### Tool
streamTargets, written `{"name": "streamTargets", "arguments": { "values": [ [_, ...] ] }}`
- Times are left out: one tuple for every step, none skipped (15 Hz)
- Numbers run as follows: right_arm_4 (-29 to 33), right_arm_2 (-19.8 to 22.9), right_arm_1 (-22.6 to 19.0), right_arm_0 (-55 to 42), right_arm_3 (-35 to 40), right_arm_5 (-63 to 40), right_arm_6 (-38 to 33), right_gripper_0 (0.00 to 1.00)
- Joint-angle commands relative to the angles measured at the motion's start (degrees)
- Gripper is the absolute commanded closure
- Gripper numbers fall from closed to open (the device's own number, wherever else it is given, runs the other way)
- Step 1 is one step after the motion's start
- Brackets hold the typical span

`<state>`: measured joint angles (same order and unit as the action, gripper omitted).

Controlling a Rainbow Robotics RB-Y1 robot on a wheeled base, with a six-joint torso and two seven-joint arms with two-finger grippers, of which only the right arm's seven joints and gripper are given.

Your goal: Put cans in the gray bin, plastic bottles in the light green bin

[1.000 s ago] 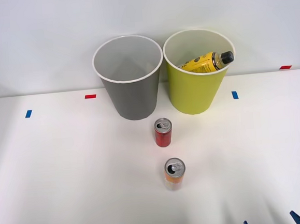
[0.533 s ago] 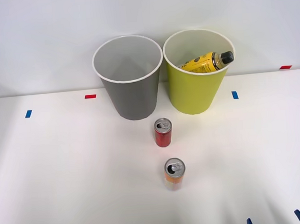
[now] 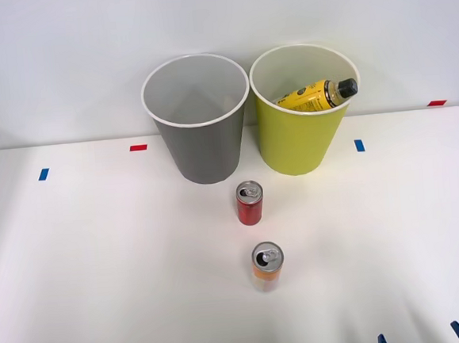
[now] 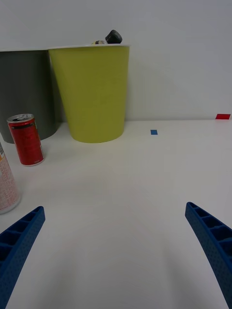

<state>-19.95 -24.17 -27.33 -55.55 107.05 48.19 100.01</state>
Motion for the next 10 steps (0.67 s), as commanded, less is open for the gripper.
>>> {"name": "streamTargets", "arguments": {
  "values": [
    [-0.01, 0.0, 0.0, 0.0, 0.0, -0.02, 0.01, 0.0],
    [-0.01, 0.0, 0.0, 0.0, 0.0, -0.02, 0.01, 0.0],
    [-0.01, 0.0, 0.0, 0.0, 0.0, -0.02, 0.01, 0.0],
    [-0.01, 0.0, 0.0, 0.0, 0.0, -0.02, 0.01, 0.0],
    [-0.01, 0.0, 0.0, 0.0, 0.0, -0.02, 0.01, 0.0],
    [-0.01, 0.0, 0.0, 0.0, 0.0, -0.02, 0.01, 0.0],
    [-0.01, 0.0, 0.0, 0.0, 0.0, -0.02, 0.01, 0.0],
    [-0.01, 0.0, 0.0, 0.0, 0.0, -0.02, 0.01, 0.0],
    [-0.01, 0.0, 0.0, 0.0, 0.0, -0.02, 0.01, 0.0],
    [-0.01, 0.0, 0.0, 0.0, 0.0, -0.02, 0.01, 0.0]
  ]
}}
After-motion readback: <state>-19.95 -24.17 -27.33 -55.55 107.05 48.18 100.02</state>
